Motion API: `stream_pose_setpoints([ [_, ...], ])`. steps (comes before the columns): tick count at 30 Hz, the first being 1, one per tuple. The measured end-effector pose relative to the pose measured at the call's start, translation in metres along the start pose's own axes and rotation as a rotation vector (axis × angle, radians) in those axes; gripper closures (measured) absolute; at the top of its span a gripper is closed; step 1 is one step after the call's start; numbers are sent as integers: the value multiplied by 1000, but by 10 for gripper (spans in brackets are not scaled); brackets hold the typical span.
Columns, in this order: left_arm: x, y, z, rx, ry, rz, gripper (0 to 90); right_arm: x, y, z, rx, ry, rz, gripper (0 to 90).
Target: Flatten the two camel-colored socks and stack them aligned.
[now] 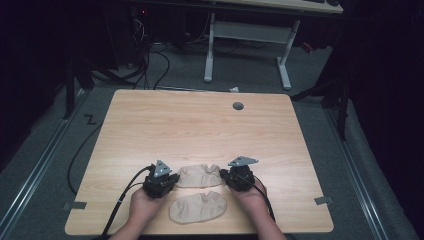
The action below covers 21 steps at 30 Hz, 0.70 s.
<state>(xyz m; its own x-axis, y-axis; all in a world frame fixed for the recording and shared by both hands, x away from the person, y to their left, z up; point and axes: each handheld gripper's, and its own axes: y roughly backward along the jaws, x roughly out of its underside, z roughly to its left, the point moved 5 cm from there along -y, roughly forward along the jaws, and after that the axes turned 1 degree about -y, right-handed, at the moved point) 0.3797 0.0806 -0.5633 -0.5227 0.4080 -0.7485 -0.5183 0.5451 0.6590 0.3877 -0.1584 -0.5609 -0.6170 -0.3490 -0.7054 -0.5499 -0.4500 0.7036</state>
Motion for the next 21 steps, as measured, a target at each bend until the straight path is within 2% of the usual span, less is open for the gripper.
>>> stream_pose_setpoints([
  [2, -1, 3, 1, -4, 0, -13, 867, -1, 1, 2, 15, 22, 1, 865],
  [8, -7, 15, 0, -15, -17, -59, 867, -12, 18, 6, 34, 47, -85, 865],
  [13, -12, 19, -3, -23, -36, -80, 867, -12, 25, 6, 50, 55, -115, 864],
  [21, -16, 27, -6, -12, -27, -111, 867, -14, 36, 7, 72, 77, -150, 864],
])
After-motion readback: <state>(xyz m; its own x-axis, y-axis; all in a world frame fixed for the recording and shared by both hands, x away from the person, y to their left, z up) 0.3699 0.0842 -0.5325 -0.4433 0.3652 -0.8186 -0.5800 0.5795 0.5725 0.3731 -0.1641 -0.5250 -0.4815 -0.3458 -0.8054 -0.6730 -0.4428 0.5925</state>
